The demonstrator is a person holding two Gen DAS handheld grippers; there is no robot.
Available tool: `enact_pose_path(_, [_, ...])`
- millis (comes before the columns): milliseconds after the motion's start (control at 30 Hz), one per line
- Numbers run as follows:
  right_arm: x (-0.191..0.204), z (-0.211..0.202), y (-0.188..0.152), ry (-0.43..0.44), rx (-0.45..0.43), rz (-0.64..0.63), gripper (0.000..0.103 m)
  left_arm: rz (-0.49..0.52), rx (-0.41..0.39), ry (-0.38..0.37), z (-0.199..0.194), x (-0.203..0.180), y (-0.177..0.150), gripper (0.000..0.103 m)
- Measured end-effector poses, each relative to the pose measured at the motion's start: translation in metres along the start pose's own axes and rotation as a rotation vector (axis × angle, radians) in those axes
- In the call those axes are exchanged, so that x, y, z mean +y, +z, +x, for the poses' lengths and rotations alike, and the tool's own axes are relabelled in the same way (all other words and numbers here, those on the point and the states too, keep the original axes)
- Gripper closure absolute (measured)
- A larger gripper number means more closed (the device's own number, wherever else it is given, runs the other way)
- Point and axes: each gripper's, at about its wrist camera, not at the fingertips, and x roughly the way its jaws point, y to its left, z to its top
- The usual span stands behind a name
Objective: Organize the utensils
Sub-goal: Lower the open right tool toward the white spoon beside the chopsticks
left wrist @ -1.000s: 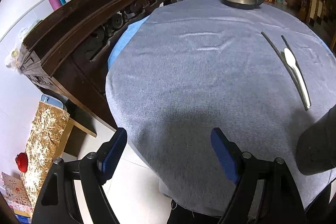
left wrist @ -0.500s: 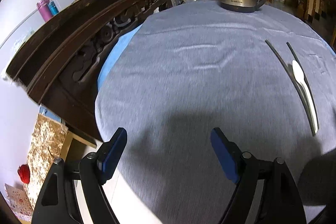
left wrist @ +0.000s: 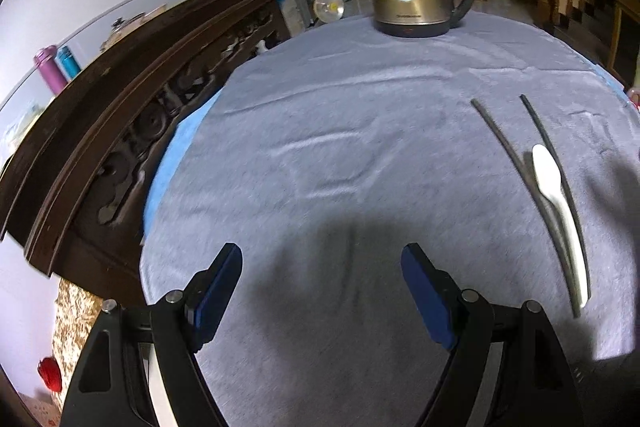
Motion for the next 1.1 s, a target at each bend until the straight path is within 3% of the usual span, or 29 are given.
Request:
enact_pose_path(267, [0.033, 0.041, 0.004, 0.099, 0.122, -0.099, 0.037, 0.014, 0.032, -0.014, 0.015, -0.011, 0.012, 0.021])
enact_pose_path(600, [0.035, 0.088, 0.039, 0.052, 0.144, -0.091, 0.045, 0.03, 0.064, -0.078, 0.047, -0.021, 0.064, 0.021])
enact_pose_path(700, [0.04, 0.097, 0.046, 0.095, 0.196, -0.083, 0.048, 0.034, 0.067, -0.096, 0.051, -0.025, 0.074, 0.021])
enact_pose_path(900, [0.058, 0.1, 0.04, 0.131, 0.268, -0.168, 0.048, 0.009, 0.092, -0.075, 0.063, -0.016, 0.075, 0.021])
enact_pose_path(1100, [0.081, 0.101, 0.011, 0.077, 0.305, -0.335, 0.045, -0.015, 0.116, -0.07, 0.064, -0.006, 0.064, 0.021])
